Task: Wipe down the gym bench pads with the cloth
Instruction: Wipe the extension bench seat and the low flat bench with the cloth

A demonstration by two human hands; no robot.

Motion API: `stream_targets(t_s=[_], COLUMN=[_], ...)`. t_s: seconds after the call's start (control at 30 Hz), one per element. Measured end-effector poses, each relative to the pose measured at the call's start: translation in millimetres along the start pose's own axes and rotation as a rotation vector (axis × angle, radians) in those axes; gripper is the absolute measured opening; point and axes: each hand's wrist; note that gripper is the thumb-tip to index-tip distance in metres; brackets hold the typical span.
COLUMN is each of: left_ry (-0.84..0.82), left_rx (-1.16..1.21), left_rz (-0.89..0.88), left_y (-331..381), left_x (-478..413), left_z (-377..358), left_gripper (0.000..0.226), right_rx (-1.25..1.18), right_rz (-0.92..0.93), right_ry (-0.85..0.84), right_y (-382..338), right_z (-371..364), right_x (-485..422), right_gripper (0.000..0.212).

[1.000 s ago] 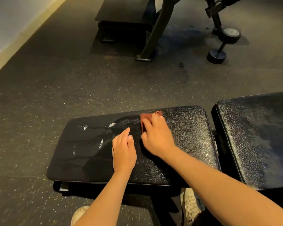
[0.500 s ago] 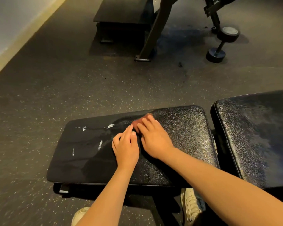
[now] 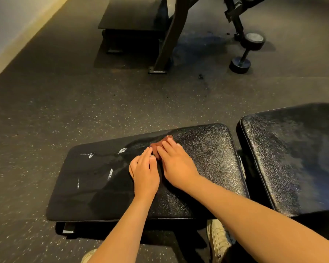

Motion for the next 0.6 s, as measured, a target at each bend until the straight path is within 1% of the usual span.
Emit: stream_targets(t_s=[0.03, 0.1, 0.17, 0.2, 0.27, 0.33, 0.37, 0.43, 0.5, 0.53, 0.6], left_ry=[-0.004, -0.013, -0.021, -0.025, -0.021, 0.013, 0.041, 0.081, 0.078, 0.067, 0.059], left_rx=[0.003, 0.029, 0.055, 0.081, 0.175, 0.228, 0.197, 0.043, -0.110, -0.146, -0.172], left_rz=[-0.005, -0.003, 0.004, 0.005, 0.028, 0.068, 0.080, 0.103, 0.138, 0.136, 0.110], left_y=[-1, -5, -8, -7, -7, -9, -10, -17, -26, -28, -33], left_x=[0, 2, 3, 2, -3, -12, -16, -22, -23, -21, -17], left_z=[0, 0, -2, -2, 2, 10, 14, 19, 19, 18, 14], left_gripper=[0.042, 0.041, 0.041, 0.040, 0.038, 0.038, 0.038, 0.038, 0.038, 0.039, 0.040], right_rx=[0.038, 0.126, 0.147, 0.131, 0.079, 0.010, -0.022, -0.057, -0.038, -0.016, 0.036], right_rz=[-0.025, -0.160, -0.300, -0.327, -0.295, -0.197, -0.125, 0.029, 0.113, 0.109, -0.005], right_ry=[0.014, 0.051, 0.102, 0.120, 0.142, 0.116, 0.079, -0.010, -0.024, -0.002, 0.047], right_y=[7, 25, 37, 37, 26, 5, -6, -21, -17, -10, 7], right_z=[6, 16, 17, 15, 5, -3, -9, -21, -22, -19, -10], right_x=[-3, -10, -15, -18, -24, -32, -35, -36, -37, -39, -46], right_gripper=[0.040, 0.041, 0.044, 0.043, 0.039, 0.037, 0.036, 0.035, 0.029, 0.025, 0.023])
Point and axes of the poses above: each hand's wrist, its own x-axis away from the middle knuckle, its own z-axis out of the back of the hand, y = z × x, and after that the axes turned 3 degrees about -z, right-handed
